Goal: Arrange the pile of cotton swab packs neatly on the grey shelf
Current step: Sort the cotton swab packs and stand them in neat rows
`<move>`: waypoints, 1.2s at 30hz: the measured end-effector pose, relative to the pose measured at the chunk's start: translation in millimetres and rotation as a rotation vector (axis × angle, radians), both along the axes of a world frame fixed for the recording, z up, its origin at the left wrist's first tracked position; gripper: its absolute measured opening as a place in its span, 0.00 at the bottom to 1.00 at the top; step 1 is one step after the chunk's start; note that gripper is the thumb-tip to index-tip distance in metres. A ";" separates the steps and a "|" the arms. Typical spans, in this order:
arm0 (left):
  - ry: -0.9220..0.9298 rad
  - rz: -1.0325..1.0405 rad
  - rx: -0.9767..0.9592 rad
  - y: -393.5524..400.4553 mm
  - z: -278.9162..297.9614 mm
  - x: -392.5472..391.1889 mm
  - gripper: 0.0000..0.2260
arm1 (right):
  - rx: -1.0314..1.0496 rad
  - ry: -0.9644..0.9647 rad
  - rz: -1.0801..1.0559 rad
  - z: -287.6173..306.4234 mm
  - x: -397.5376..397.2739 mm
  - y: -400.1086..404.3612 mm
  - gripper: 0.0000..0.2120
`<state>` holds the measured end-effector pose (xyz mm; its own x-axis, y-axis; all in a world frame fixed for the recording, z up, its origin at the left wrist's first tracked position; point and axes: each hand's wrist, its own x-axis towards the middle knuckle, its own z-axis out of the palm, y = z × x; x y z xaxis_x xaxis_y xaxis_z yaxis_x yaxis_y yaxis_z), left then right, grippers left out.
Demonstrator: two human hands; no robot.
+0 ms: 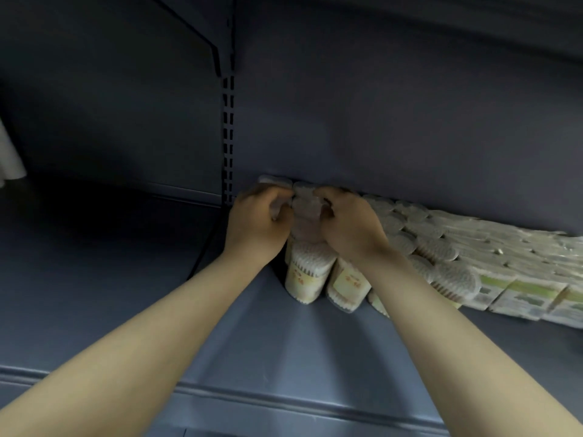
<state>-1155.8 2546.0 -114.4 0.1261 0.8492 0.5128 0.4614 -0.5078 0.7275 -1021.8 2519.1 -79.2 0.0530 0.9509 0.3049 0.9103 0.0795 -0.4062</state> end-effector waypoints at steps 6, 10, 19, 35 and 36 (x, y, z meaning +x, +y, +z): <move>-0.006 -0.014 -0.087 -25.1 8.4 8.6 0.16 | 0.006 0.035 -0.066 4.7 16.1 -21.2 0.18; 0.000 0.007 -0.099 -44.7 17.8 20.6 0.10 | 0.000 -0.001 -0.101 7.6 30.6 -39.2 0.20; 0.075 -0.041 -0.050 -95.9 23.0 59.3 0.13 | 0.003 0.010 -0.174 6.0 71.2 -85.9 0.18; 0.183 -0.147 -0.070 -177.7 9.7 142.1 0.09 | 0.004 -0.006 -0.281 -0.4 162.2 -184.0 0.19; 0.185 -0.158 -0.078 -181.7 8.7 147.3 0.10 | -0.002 -0.008 -0.296 -0.8 168.2 -190.1 0.18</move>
<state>-1008.5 2364.4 -105.7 0.3457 0.8476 0.4027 0.5100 -0.5299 0.6776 -853.6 2329.0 -80.0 0.3254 0.8952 0.3045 0.8971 -0.1904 -0.3987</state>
